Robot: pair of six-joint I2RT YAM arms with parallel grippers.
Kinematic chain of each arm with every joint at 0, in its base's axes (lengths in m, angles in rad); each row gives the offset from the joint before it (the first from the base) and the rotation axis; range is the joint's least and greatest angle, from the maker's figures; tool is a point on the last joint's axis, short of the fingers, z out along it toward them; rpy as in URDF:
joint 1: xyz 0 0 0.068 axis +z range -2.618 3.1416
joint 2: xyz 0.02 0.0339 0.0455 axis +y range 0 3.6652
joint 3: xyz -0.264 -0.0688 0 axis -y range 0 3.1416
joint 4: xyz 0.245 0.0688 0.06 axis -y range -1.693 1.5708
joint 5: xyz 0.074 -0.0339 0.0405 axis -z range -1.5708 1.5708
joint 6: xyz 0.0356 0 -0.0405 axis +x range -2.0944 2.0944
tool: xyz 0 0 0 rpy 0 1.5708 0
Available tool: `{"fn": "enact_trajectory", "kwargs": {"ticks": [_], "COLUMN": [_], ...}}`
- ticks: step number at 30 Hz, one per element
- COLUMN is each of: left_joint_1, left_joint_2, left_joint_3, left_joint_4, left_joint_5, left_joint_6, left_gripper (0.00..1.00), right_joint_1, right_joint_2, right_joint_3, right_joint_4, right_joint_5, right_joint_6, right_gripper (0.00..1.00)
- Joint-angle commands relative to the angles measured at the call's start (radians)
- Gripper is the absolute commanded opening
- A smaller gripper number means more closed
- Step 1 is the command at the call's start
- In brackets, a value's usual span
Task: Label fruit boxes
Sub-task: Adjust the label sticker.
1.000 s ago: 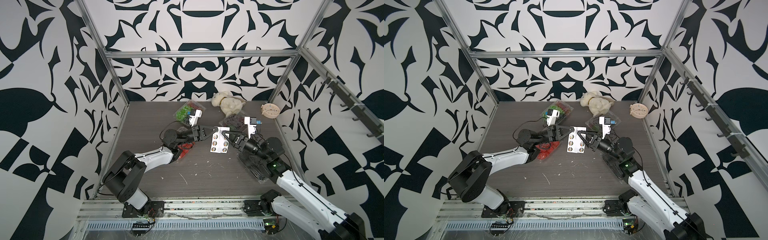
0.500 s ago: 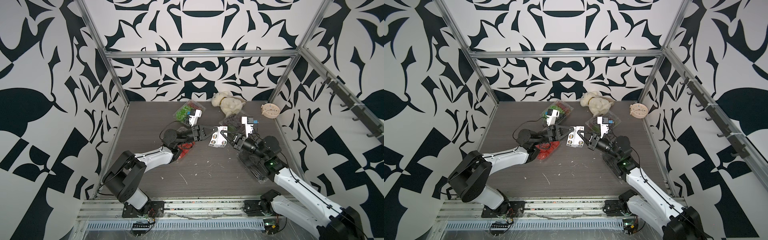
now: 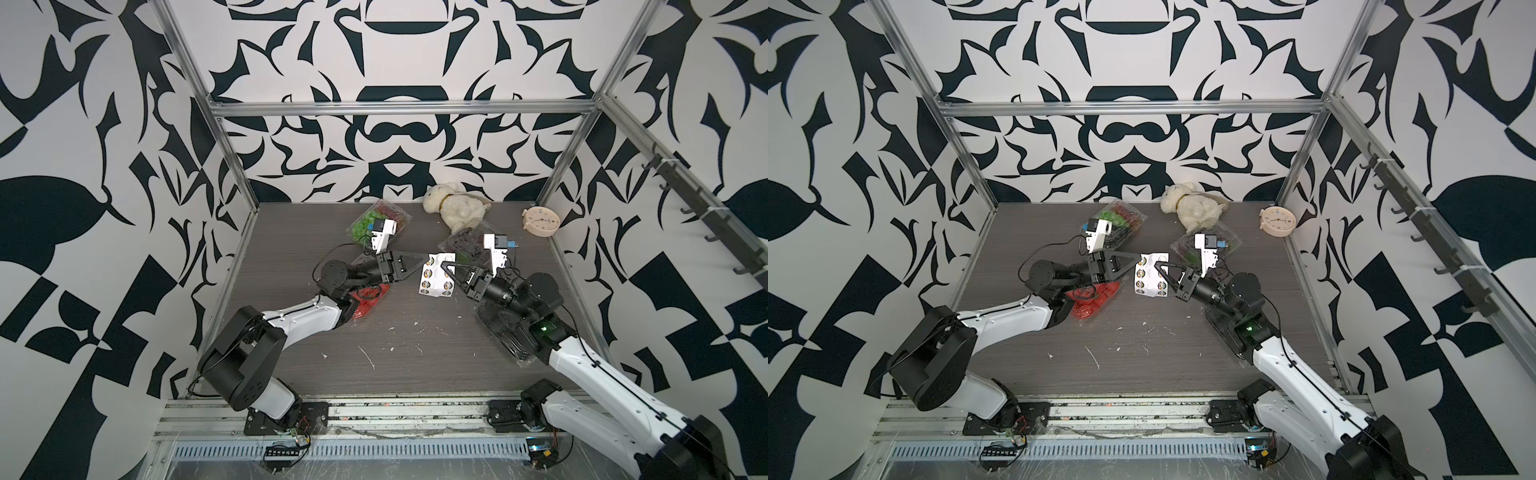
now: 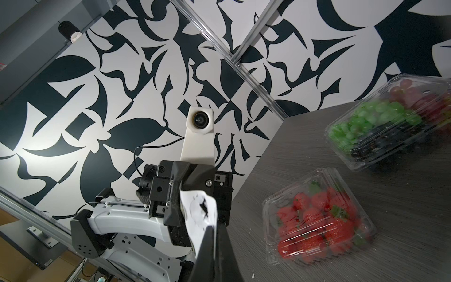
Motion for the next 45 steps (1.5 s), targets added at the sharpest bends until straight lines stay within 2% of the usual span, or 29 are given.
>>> {"fn": "enact_trajectory", "kwargs": {"ticks": [1, 6, 14, 18, 22, 23, 35, 45], "left_joint_1": [0.005, 0.003, -0.004, -0.007, -0.009, -0.009, -0.017, -0.059], "left_joint_2": [-0.007, 0.009, 0.022, 0.027, 0.029, 0.029, 0.018, 0.074], "left_joint_3": [-0.001, 0.004, 0.005, 0.007, 0.005, 0.007, 0.02, 0.071], "left_joint_4": [0.031, 0.031, 0.031, 0.031, 0.031, 0.032, 0.03, 0.031], "left_joint_5": [0.007, 0.012, 0.017, 0.018, 0.013, 0.013, 0.012, 0.026], "left_joint_6": [0.006, 0.0, 0.003, 0.003, 0.004, 0.004, 0.001, 0.001], "left_gripper": [0.14, 0.2, 0.21, 0.16, 0.06, 0.0, 0.0, 0.0], "right_joint_1": [-0.001, 0.0, -0.001, -0.001, 0.0, 0.0, -0.002, -0.002], "right_joint_2": [-0.017, -0.021, -0.02, -0.022, -0.021, -0.022, -0.01, 0.001], "right_joint_3": [0.03, 0.028, 0.031, 0.029, 0.029, 0.03, 0.026, 0.024], "right_joint_4": [0.035, 0.033, 0.032, 0.031, 0.032, 0.032, 0.038, 0.072], "right_joint_5": [0.006, 0.006, 0.01, 0.013, 0.011, 0.011, 0.004, -0.016], "right_joint_6": [-0.019, -0.019, -0.02, -0.021, -0.02, -0.02, -0.021, -0.011], "right_gripper": [0.0, 0.0, 0.0, 0.0, 0.0, 0.0, 0.0, 0.0]}}
